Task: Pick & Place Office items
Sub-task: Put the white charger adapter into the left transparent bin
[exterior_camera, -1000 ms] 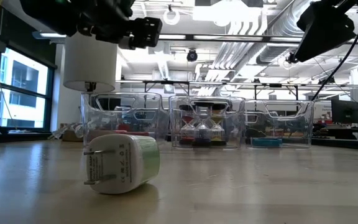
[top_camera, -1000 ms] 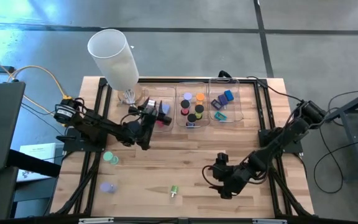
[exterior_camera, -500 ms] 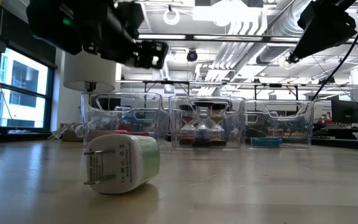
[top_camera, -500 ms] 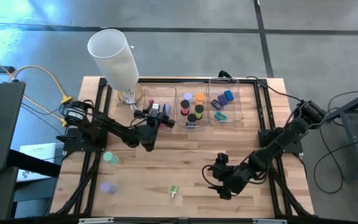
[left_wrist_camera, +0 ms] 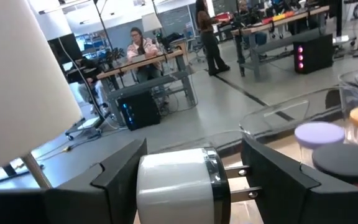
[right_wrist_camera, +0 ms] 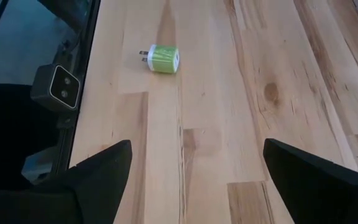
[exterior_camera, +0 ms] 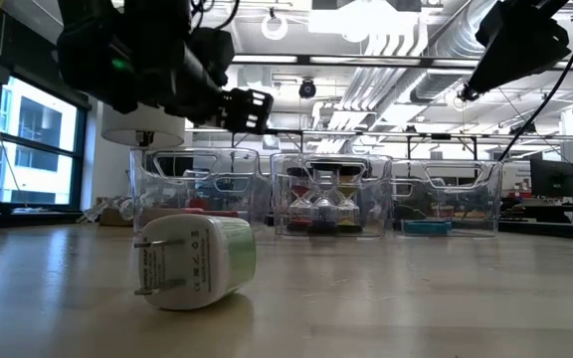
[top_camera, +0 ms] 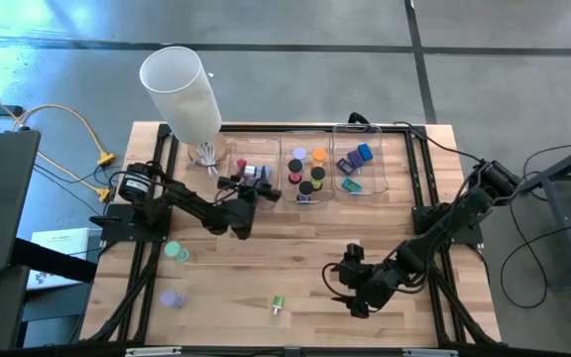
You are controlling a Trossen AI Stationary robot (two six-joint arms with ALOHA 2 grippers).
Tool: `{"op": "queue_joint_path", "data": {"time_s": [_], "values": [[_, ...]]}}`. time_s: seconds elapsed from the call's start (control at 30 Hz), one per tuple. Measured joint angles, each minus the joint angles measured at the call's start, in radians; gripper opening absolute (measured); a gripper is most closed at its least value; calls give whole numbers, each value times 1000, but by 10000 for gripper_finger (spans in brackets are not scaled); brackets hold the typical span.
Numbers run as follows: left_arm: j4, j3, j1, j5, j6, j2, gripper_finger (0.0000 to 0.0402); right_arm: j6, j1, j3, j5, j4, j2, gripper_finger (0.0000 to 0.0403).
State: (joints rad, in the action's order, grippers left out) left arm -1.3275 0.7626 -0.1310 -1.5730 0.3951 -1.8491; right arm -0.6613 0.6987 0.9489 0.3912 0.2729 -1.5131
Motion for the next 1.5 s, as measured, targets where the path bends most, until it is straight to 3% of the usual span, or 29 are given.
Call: {"op": "queue_joint_path", "data": {"time_s": [0.1,0.47,1.0,1.23,1.5], "values": [[-102,0,-1,0,97,1,241,7,0,0,3,0,0,352],[-66,1,-17,61,154,109,241,11,-1,0,34,4,0,352],[213,1,143,236,203,142,241,11,-51,0,31,1,0,352],[245,1,172,241,203,142,241,30,-119,0,-33,2,0,352],[490,1,247,344,126,143,241,37,-182,0,-58,3,0,352]]}}
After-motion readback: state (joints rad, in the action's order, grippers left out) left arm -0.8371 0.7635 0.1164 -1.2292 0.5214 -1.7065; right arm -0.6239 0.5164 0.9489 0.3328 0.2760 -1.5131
